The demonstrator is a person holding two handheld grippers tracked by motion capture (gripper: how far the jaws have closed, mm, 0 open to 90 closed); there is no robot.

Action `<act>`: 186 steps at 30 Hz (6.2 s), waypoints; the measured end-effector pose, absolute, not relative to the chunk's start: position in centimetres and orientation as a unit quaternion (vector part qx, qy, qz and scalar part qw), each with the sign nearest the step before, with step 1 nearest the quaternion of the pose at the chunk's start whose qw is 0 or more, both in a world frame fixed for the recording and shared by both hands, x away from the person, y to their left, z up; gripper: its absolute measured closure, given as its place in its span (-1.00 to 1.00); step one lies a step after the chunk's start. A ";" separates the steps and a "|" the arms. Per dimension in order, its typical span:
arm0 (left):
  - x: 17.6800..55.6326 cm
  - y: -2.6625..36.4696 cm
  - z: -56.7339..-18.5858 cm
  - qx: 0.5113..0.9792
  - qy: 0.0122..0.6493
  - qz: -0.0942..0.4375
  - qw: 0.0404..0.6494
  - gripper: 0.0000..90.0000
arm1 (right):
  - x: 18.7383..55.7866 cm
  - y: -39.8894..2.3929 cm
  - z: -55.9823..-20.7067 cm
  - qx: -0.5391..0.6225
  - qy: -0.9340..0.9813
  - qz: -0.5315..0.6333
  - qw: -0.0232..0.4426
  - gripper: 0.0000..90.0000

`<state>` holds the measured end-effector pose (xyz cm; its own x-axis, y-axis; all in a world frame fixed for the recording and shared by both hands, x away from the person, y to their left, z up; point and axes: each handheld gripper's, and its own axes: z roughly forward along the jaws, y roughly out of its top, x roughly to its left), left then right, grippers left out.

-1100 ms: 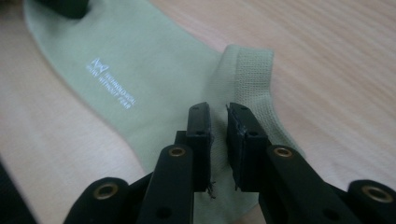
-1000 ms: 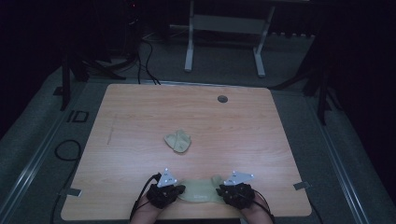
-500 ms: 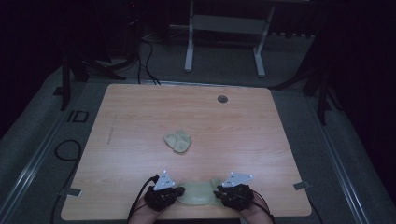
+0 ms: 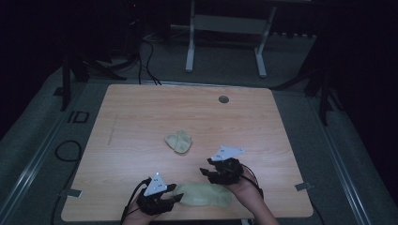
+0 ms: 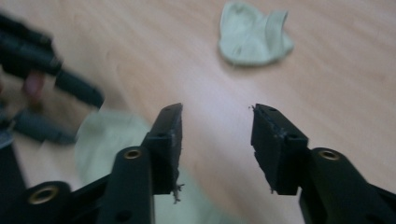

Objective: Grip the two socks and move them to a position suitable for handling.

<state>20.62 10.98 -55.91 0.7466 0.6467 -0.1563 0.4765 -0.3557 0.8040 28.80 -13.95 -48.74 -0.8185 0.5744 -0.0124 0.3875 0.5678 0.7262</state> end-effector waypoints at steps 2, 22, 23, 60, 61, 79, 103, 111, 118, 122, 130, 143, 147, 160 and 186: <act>20.5 10.9 -55.9 0.819 0.342 0.099 0.451 0.04 | 30.5 -12.2 -48.4 0.273 0.877 0.375 0.126 0.14; 19.7 14.6 -56.7 0.787 0.401 0.132 0.449 -0.87 | 40.0 -3.0 -51.2 0.342 0.870 0.330 0.131 -0.12; 19.7 14.6 -56.7 0.787 0.403 0.134 0.448 -0.87 | 40.0 -3.0 -51.2 0.342 0.870 0.330 0.131 -0.12; 20.2 14.8 -57.0 0.785 0.416 0.135 0.438 -0.96 | 39.1 -3.5 -50.5 0.271 0.892 0.301 0.198 0.79; 20.2 14.8 -57.0 0.785 0.416 0.132 0.439 -0.96 | 38.8 -3.9 -50.0 0.266 0.893 0.305 0.198 0.79; 19.9 14.5 -56.6 0.779 0.403 0.138 0.460 -0.96 | 32.6 -9.7 -50.8 0.234 0.896 0.319 0.201 0.78; 22.5 12.4 -53.8 0.780 0.391 0.132 0.470 -0.86 | 33.3 -13.1 -50.0 0.270 0.884 0.349 0.151 0.18; 27.6 10.9 -53.7 0.800 0.388 0.125 0.441 -0.44 | 33.3 -14.2 -50.8 0.278 0.889 0.336 0.139 0.28; 31.7 9.9 -55.6 0.811 0.410 0.096 0.406 -0.03 | 34.4 -13.2 -53.5 0.287 0.897 0.312 0.127 0.35; 32.6 9.2 -56.4 0.818 0.409 0.085 0.395 0.10 | 34.6 -13.0 -54.6 0.286 0.903 0.296 0.122 0.35; 32.9 7.9 -56.6 0.831 0.387 0.058 0.394 0.35 | 34.4 -13.2 -55.1 0.282 0.904 0.303 0.106 0.69; 31.8 7.8 -55.4 0.828 0.376 0.084 0.407 0.94 | 33.5 -13.3 -53.6 0.285 0.892 0.321 0.141 0.84; 31.3 8.2 -53.9 0.819 0.373 0.089 0.426 0.94 | 33.2 -14.3 -51.5 0.289 0.879 0.352 0.142 0.84; 30.8 10.1 -51.8 0.814 0.385 0.124 0.416 0.94 | 33.2 -18.2 -48.5 0.324 0.849 0.384 0.163 0.87; 31.5 10.2 -55.2 0.809 0.408 0.105 0.410 0.36 | 34.4 -21.1 -54.5 0.391 0.850 0.336 0.105 0.42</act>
